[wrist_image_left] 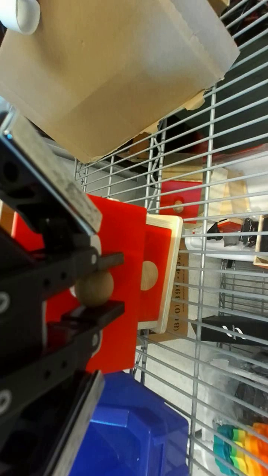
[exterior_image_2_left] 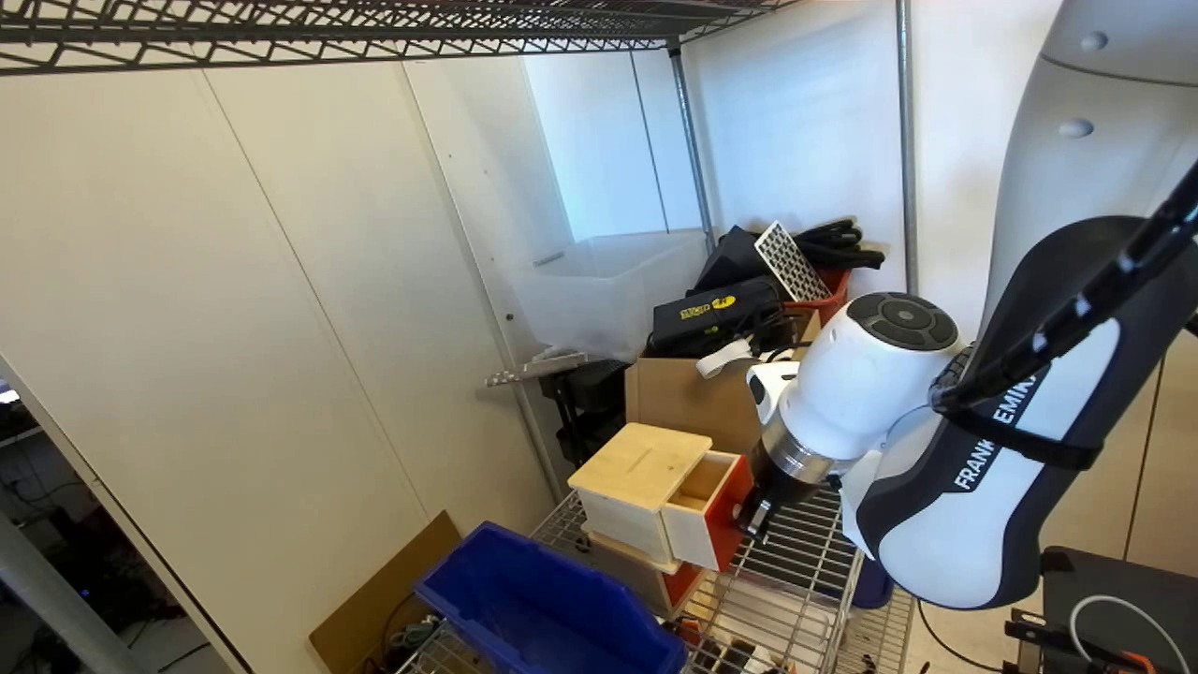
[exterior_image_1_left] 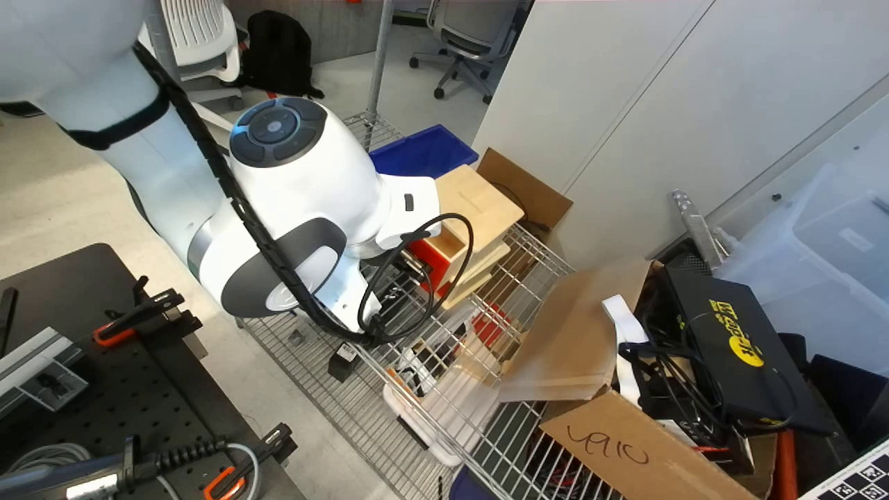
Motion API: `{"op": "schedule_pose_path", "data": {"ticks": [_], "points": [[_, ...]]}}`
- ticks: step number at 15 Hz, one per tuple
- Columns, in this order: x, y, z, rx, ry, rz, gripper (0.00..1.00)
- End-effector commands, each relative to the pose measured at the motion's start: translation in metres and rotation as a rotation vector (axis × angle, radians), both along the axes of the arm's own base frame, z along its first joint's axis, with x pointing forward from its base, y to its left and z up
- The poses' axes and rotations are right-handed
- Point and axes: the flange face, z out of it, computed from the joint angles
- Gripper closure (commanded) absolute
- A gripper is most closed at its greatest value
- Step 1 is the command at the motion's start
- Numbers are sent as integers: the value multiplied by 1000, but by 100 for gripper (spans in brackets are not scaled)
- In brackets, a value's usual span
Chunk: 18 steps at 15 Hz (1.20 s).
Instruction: Open the chest drawer
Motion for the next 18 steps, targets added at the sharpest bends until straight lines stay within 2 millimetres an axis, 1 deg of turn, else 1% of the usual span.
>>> {"op": "schedule_pose_path", "data": {"ticks": [1, 8, 9, 10, 11, 16, 17, 18], "points": [[-2, 0, 12, -2, -31, 7, 93], [2, 0, 11, -3, -25, 6, 93], [2, 0, 11, -4, -26, 7, 56], [3, 0, 11, -3, -26, 7, 57], [3, 0, 12, -2, -24, 6, 40], [5, 0, 13, 2, -24, 3, 5], [5, 0, 14, 2, -24, 3, 0], [5, 1, 14, 3, -25, 4, 0]]}}
